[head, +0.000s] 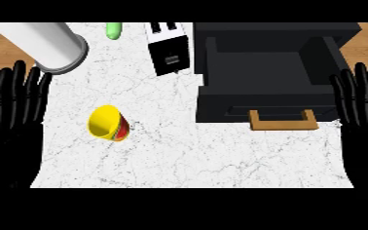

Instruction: Pick up the cup, place it into the drawer and close the drawer

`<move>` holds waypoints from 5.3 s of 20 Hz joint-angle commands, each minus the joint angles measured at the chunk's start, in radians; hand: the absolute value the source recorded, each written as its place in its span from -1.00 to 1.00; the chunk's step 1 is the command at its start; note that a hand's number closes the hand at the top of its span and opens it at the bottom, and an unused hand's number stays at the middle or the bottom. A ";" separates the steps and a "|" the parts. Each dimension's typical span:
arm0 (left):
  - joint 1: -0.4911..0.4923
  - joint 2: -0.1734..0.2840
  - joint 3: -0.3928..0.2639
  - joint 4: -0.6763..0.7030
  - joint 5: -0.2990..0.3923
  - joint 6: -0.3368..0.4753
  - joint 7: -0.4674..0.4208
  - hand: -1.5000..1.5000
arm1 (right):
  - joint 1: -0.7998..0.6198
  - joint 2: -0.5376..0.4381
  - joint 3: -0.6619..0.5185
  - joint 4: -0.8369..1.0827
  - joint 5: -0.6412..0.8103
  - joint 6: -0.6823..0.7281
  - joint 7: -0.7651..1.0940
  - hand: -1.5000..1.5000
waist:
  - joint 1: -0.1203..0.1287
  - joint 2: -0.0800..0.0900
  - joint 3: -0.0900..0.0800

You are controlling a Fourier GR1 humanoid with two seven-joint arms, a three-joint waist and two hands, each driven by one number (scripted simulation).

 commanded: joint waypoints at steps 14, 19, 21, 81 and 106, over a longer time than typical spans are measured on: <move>-0.178 0.412 0.015 0.478 0.872 -0.850 0.087 -1.00 | -0.138 -0.055 0.068 0.089 -0.041 0.099 0.117 -1.00 | -0.003 0.011 0.004; -0.334 0.398 0.039 0.830 0.701 -1.015 0.024 -1.00 | -0.237 -0.084 -0.005 0.141 -0.100 0.117 0.155 -1.00 | -0.006 0.007 0.005; -0.373 0.390 0.073 0.935 0.642 -1.085 -0.019 -1.00 | -0.161 -0.052 0.041 0.192 -0.043 0.125 0.038 -1.00 | -0.003 0.005 0.005; -0.553 0.193 -0.210 1.624 -0.074 -0.785 -1.032 1.00 | -0.366 -0.145 -0.076 0.258 -0.119 0.171 0.145 -1.00 | -0.043 0.022 -0.002; -0.657 0.071 0.094 1.409 0.194 -0.159 -0.903 1.00 | -0.271 -0.165 -0.142 0.265 -0.140 0.200 0.095 -1.00 | 0.013 -0.003 0.007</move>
